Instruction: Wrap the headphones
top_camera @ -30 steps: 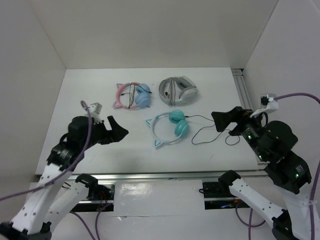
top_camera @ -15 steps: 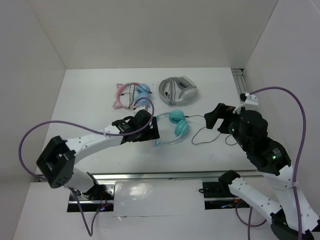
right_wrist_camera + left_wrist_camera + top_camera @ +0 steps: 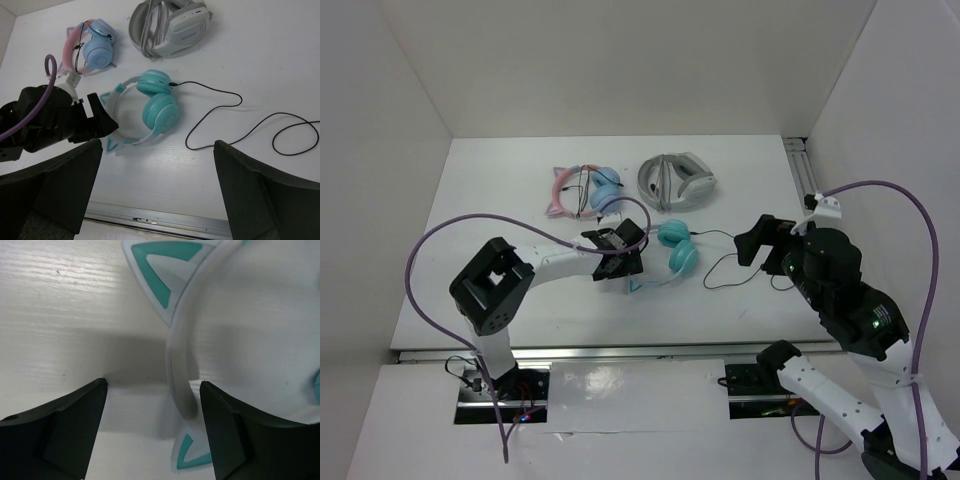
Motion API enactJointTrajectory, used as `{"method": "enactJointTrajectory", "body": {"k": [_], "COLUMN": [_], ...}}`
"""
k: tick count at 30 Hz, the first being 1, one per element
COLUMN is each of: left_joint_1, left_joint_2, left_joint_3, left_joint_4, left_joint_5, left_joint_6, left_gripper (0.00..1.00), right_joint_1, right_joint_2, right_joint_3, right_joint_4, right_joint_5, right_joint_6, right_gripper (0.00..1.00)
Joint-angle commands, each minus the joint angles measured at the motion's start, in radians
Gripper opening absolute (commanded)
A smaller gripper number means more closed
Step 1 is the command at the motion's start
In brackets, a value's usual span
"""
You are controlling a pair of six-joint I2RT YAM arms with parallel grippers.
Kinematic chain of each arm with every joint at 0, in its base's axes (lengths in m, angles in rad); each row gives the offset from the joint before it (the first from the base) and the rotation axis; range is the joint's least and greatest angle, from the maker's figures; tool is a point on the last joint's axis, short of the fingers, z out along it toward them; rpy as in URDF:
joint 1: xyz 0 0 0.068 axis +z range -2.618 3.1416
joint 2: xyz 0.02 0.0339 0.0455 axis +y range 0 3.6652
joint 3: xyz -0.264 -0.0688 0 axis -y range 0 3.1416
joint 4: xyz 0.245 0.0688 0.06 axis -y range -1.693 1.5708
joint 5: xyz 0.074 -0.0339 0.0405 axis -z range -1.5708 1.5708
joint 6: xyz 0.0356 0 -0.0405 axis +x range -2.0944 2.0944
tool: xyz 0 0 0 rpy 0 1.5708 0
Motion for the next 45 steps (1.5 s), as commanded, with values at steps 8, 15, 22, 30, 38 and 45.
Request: {"method": "enactJointTrajectory", "body": {"k": [8,15,22,30,38,45], "left_joint_1": [0.019,-0.002,-0.002,-0.074,-0.094,-0.007], "left_joint_2": [0.107,0.109,0.066,-0.164,-0.486,-0.722], "left_joint_3": [0.079,0.038,-0.019,0.055,0.288,0.484], "left_joint_4": [-0.107,-0.117,-0.139,-0.487,-0.922,-0.982], "left_joint_5": [-0.058,-0.044,-0.087,-0.308,-0.478,-0.428], "left_joint_6": [-0.069,-0.113,-0.133,-0.217,-0.265,0.005], "left_gripper": [0.60,0.36,0.00,0.00,0.00,0.00], "right_joint_1": [-0.005,-0.005,-0.005,-0.005,-0.005,-0.005], "right_joint_2": [-0.018,-0.038,-0.038,-0.114,-0.225,-0.205], "right_joint_3": [0.016,0.043,0.043,-0.108,-0.363,-0.518], "right_joint_4": [-0.006,-0.006,0.003,0.219,0.483,0.744], "right_joint_5": [0.012,0.021,-0.025,-0.226,-0.324,-0.384], "right_joint_6": [-0.020,-0.029,-0.029,-0.038,0.095,0.163], "right_gripper": [1.00,1.00,1.00,1.00,1.00,1.00]}}
